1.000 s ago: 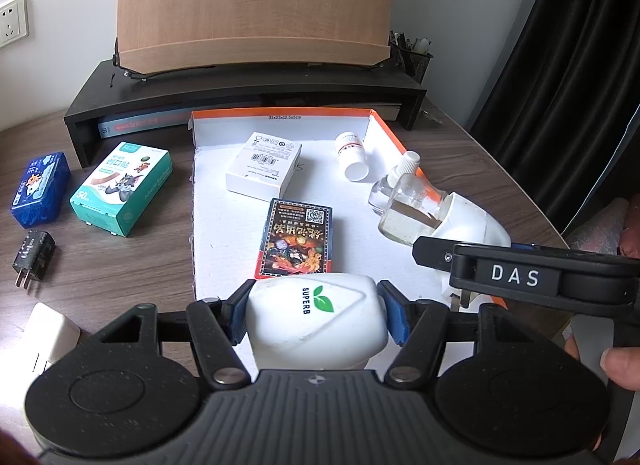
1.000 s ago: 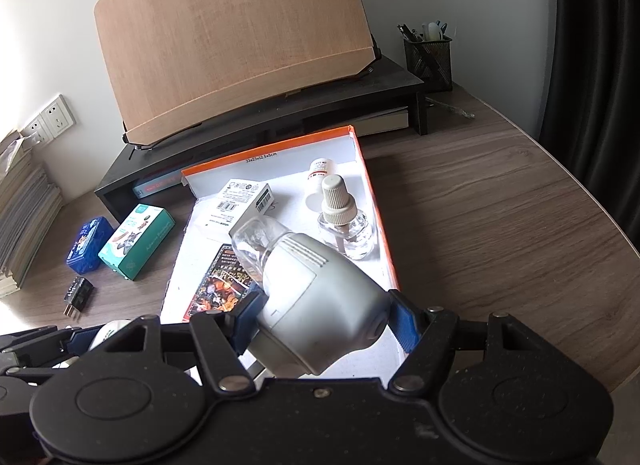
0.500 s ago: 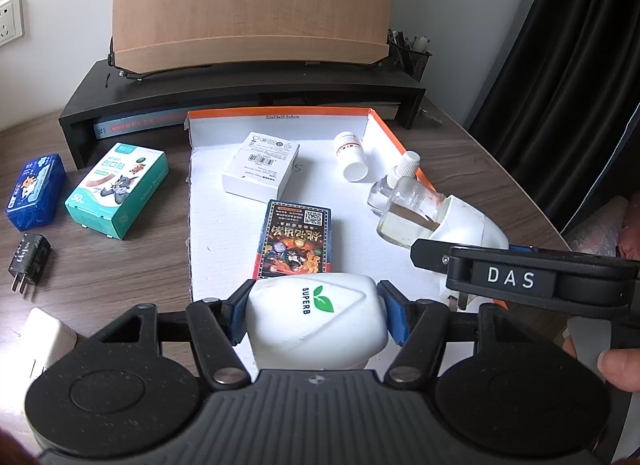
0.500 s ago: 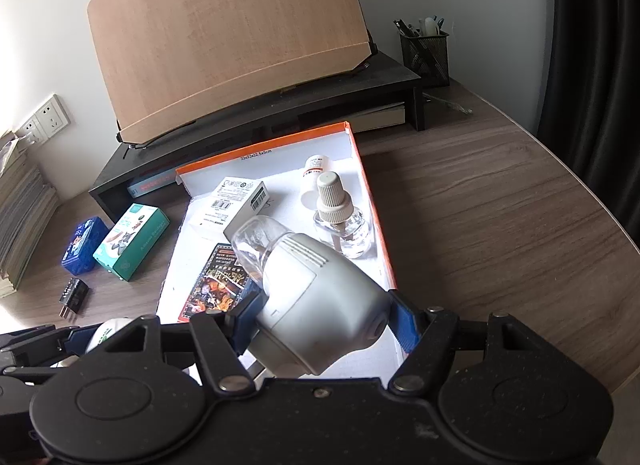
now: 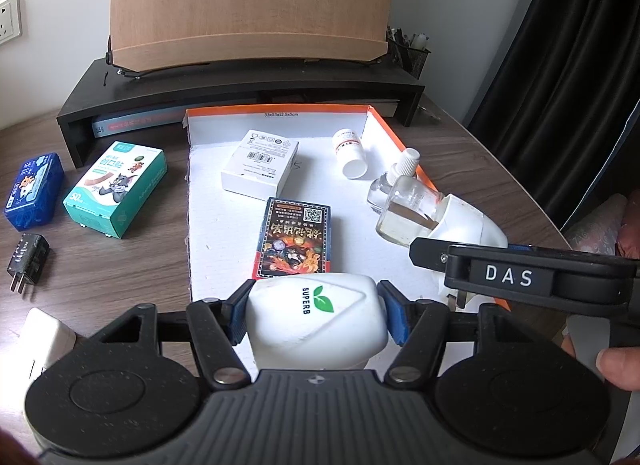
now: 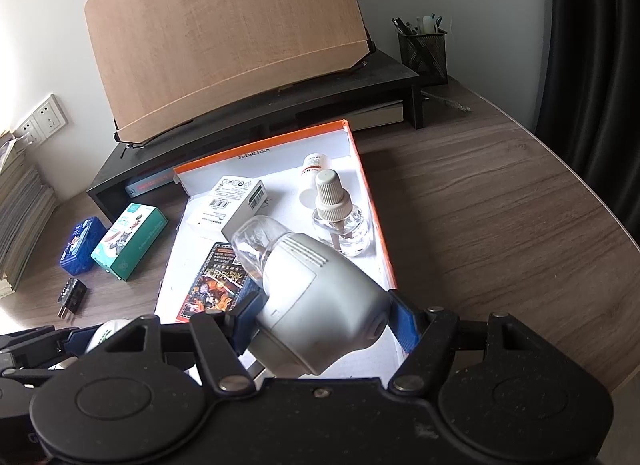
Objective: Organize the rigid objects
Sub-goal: 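Hold the SUPERB device and the diffuser above the tray with both grippers, then lower and open the right gripper to drop the diffuser while the left releases the SUPERB device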
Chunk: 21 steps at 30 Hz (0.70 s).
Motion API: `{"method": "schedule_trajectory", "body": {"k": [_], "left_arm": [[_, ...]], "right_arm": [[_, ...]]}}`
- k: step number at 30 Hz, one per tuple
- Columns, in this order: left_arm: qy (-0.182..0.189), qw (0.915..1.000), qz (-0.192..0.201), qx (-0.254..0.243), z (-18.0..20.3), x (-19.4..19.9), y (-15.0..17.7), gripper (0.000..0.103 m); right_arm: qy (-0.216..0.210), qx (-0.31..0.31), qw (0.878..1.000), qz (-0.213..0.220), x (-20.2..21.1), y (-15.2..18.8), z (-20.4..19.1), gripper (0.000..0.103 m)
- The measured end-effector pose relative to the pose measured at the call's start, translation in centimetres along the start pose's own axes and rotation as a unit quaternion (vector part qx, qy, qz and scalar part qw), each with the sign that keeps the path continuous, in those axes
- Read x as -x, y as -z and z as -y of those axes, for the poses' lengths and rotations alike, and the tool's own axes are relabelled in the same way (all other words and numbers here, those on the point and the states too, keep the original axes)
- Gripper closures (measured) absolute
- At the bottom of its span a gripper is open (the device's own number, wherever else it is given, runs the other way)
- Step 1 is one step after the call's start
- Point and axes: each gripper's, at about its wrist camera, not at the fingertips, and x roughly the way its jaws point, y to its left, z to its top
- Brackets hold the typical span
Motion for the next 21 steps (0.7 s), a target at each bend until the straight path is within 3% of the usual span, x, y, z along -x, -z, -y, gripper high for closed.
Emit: {"method": "schedule_trajectory", "body": {"k": [21], "left_arm": [[0.0, 1.0, -0.001, -0.001, 0.07, -0.19, -0.1, 0.038]], "right_arm": [[0.003, -0.003, 1.0, -0.007, -0.55, -0.03, 0.09, 0.023]]}}
